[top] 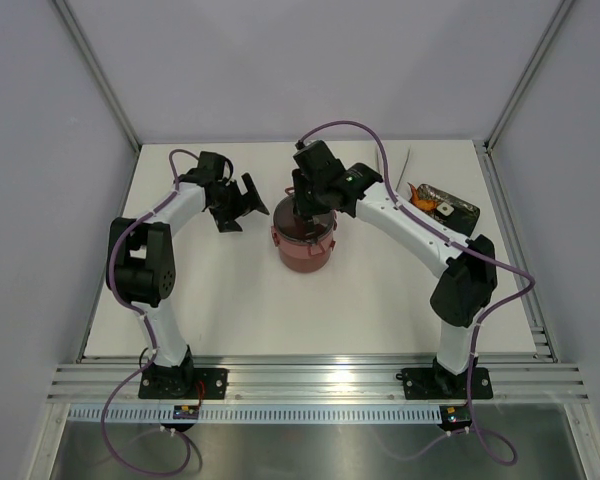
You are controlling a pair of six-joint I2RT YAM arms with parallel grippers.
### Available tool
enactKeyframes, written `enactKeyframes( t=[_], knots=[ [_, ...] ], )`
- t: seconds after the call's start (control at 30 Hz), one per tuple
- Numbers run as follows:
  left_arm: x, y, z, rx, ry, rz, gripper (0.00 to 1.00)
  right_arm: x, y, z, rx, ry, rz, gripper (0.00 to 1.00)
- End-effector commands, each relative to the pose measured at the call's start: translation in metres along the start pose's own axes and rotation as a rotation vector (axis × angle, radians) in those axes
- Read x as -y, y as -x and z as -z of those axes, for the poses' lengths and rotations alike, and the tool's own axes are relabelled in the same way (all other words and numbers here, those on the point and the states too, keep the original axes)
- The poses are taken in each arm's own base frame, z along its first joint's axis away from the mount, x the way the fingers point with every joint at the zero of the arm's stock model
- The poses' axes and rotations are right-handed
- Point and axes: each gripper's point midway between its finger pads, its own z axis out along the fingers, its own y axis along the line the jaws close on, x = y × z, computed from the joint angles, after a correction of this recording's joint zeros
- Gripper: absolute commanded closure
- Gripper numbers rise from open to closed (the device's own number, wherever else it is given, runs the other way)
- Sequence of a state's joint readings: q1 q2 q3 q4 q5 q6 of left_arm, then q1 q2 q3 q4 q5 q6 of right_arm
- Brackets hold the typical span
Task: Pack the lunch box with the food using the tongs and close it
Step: Close the box lid on the packing box.
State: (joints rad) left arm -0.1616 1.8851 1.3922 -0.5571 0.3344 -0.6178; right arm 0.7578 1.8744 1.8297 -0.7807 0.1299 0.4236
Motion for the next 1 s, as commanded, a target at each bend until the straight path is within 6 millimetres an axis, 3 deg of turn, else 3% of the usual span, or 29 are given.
enactKeyframes(
  t=[0.0, 0.07, 0.13, 0.17, 0.2, 0.3, 0.33, 0.6, 0.97],
  knots=[
    [0.010, 0.003, 0.012, 0.024, -0.047, -0.022, 0.01, 0.010, -0.048, -0.014, -0.150, -0.057, 0.015, 1.00],
    [0.011, 0.004, 0.012, 0.027, -0.051, -0.020, 0.01, 0.008, -0.043, -0.009, -0.140, -0.051, 0.018, 0.98],
    [0.011, 0.004, 0.012, 0.026, -0.052, -0.018, 0.01, 0.005, -0.034, -0.004, -0.123, -0.041, 0.017, 0.87],
    [0.011, 0.003, 0.012, 0.023, -0.054, -0.016, 0.01, 0.004, -0.034, -0.001, -0.125, -0.037, 0.018, 0.80],
    [0.011, 0.002, 0.011, 0.022, -0.055, -0.016, 0.01, 0.002, -0.031, 0.000, -0.117, -0.032, 0.018, 0.68],
    [0.013, 0.002, 0.012, 0.022, -0.061, -0.015, 0.01, -0.002, -0.019, 0.011, -0.084, -0.013, 0.016, 0.52],
    [0.013, 0.002, 0.012, 0.021, -0.062, -0.016, 0.01, -0.004, -0.013, 0.016, -0.067, -0.003, 0.013, 0.43],
    [0.014, 0.000, 0.011, 0.018, -0.065, -0.014, 0.01, -0.004, -0.002, 0.034, -0.022, -0.004, 0.006, 0.35],
    [0.021, 0.000, 0.010, 0.015, -0.084, -0.017, 0.01, 0.002, -0.004, 0.056, -0.001, -0.003, -0.023, 0.40]
  ],
)
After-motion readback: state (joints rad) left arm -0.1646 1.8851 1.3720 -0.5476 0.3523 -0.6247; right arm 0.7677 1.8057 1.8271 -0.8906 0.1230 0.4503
